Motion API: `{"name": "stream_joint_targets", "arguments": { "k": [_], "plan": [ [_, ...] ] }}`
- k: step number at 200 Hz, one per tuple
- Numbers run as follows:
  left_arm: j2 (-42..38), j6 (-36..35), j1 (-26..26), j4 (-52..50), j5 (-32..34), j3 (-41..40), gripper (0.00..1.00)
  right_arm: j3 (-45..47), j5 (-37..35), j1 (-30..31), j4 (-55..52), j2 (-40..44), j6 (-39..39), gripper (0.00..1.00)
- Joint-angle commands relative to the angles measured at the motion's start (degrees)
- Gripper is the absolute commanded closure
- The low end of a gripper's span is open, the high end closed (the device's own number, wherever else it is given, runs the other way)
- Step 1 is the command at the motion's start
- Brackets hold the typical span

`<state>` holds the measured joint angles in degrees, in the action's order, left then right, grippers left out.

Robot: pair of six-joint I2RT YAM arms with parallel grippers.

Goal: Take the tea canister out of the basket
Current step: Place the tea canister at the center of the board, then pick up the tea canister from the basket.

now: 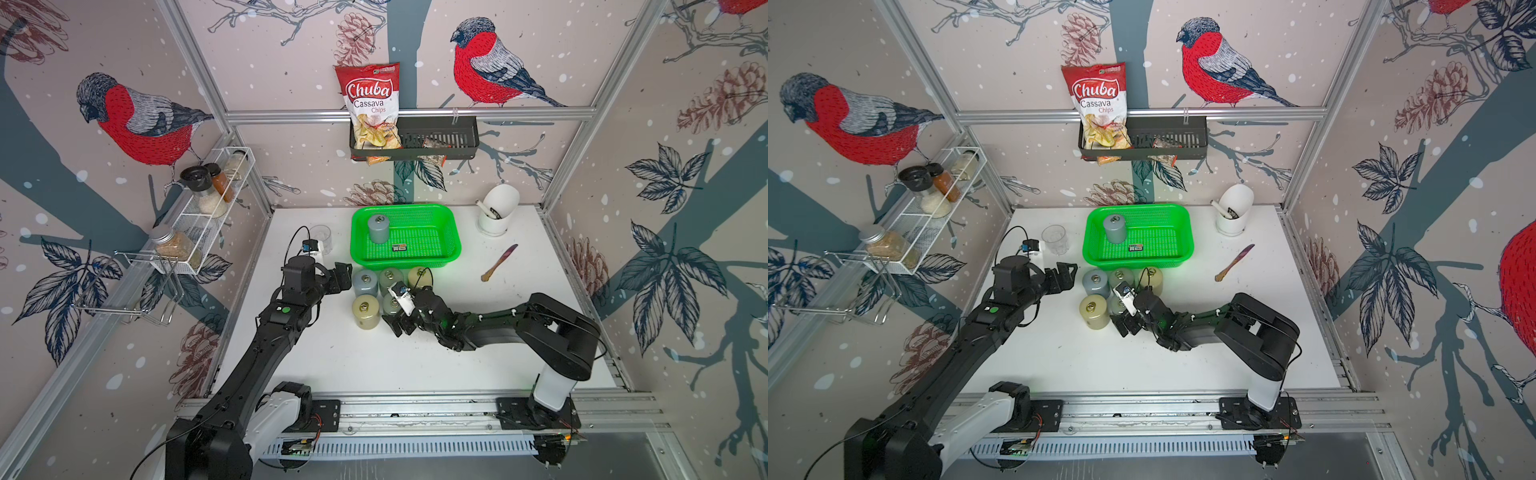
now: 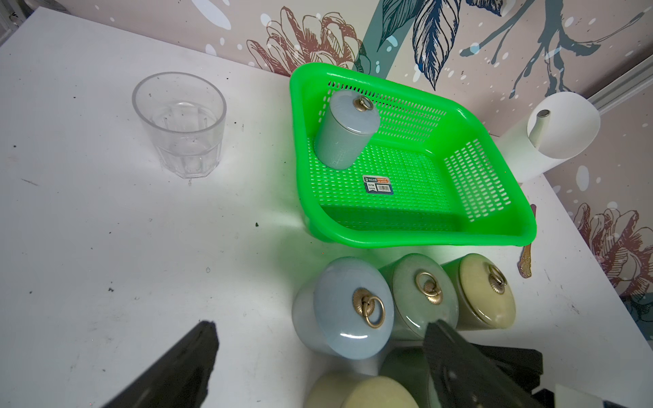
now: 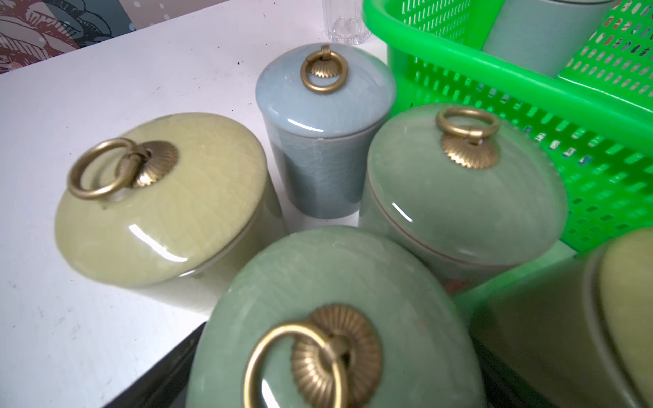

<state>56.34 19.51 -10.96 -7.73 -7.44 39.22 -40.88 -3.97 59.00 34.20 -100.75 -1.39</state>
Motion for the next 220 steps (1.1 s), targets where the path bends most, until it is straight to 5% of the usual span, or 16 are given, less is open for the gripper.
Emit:
{"name": "stream_joint_targets", "arguments": {
  "k": [1, 138, 175, 220],
  "plan": [
    [-0.19, -0.42, -0.03, 2.19, 0.07, 0.08, 0.05, 0.81, -1.17, 0.14, -0.1, 1.37, 0.51, 0.0],
    [-0.35, -0.36, -0.11, 2.19, 0.24, 0.1, 0.05, 4.45, -1.18, -0.21, -1.06, 18.41, 1.27, 0.0],
    [-0.35, -0.35, -0.11, 2.1, 0.15, 0.12, 0.04, -5.23, 1.64, -6.86, -7.13, 17.83, 1.87, 0.0],
    [-0.46, -0.42, -0.11, 3.95, -4.66, 0.02, 0.04, -23.72, 5.71, -15.77, -18.73, 6.1, 4.36, 0.0]
  ]
}}
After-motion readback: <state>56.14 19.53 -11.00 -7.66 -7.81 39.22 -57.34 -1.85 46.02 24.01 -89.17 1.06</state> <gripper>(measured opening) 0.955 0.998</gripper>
